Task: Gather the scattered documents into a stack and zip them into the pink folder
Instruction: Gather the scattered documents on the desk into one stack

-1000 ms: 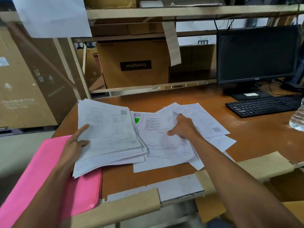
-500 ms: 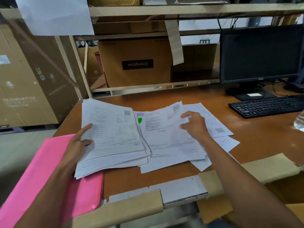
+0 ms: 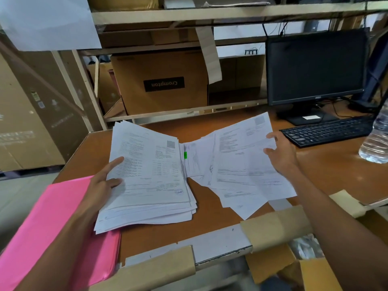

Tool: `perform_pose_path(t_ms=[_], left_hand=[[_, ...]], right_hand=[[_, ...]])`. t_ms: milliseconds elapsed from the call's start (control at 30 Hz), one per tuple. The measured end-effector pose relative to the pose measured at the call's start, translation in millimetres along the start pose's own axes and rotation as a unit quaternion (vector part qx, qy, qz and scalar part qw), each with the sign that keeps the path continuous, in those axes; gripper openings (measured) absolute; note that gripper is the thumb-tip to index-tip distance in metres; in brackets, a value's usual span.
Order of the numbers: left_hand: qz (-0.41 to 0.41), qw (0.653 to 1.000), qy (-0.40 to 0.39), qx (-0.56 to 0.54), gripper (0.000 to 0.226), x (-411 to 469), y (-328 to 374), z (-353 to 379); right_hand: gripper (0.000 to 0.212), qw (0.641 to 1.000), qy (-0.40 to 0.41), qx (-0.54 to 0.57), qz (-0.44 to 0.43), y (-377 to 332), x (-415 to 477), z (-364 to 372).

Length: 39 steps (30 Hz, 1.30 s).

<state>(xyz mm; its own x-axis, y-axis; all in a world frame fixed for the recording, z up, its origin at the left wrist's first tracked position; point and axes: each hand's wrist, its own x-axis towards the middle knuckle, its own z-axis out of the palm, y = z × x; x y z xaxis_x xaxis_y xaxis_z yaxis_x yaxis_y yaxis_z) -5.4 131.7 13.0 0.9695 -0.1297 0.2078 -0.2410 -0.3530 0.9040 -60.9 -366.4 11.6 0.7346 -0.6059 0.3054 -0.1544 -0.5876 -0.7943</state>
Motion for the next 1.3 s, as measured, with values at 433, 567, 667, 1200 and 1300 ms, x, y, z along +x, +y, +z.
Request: perform_pose_path(t_ms=[433,567,667,1200,1300], left_hand=[[0.003,0.999,-0.029,-0.017,0.061,4,1,33],[-0.006,0.999,-0.031,-0.028,0.062,7,-5,31],[-0.012,0.999,-0.032,-0.037,0.062,7,-5,32],[-0.009,1.000,-0.025,0.003,0.059,2,-3,40],[-0.012,1.000,-0.026,0.003,0.058,2,-2,41]], right_hand=[[0.027,0.996,0.068,-0.053,0.003,16,6,-16],[0.031,0.984,0.008,-0.177,-0.018,23,5,-15],[0.031,0.988,0.007,-0.149,-0.035,21,3,-8],[0.046,0.978,0.005,0.181,-0.100,-25,2,2],[0.040,0.950,0.029,0.300,-0.081,-40,11,0]])
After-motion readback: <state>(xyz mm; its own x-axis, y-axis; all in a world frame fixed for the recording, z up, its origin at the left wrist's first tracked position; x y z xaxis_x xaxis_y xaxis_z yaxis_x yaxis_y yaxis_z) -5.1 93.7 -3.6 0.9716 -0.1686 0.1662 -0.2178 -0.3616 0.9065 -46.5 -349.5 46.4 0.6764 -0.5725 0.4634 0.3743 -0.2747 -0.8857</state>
